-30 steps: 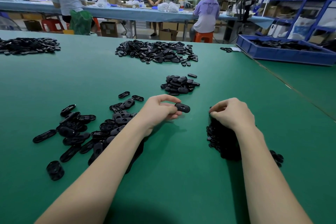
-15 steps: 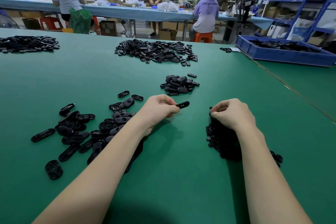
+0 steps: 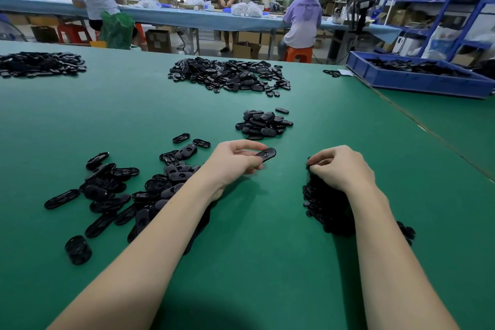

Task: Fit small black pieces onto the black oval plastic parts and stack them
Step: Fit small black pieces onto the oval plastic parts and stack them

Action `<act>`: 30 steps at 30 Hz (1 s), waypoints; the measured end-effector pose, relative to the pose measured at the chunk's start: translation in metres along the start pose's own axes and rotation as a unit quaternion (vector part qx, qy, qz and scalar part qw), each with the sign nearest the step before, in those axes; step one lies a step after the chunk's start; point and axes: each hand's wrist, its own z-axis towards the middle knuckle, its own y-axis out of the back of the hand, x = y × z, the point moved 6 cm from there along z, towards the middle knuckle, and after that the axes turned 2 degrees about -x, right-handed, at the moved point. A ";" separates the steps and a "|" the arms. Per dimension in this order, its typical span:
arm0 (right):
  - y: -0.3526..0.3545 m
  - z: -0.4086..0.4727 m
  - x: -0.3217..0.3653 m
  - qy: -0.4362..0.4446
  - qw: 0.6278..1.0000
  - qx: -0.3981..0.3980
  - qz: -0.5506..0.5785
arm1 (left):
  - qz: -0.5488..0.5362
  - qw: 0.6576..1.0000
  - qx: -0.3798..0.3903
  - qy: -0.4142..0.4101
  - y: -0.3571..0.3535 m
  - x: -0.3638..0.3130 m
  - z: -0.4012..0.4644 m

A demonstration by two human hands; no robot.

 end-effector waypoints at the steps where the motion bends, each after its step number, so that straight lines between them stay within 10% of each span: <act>1: 0.000 0.000 0.000 0.001 1.000 -0.003 -0.001 | -0.001 1.000 0.001 0.001 0.000 0.000 0.000; 30: -0.011 -0.020 0.064 0.145 0.922 0.076 0.350 | -0.108 0.994 0.006 -0.013 -0.002 -0.002 0.002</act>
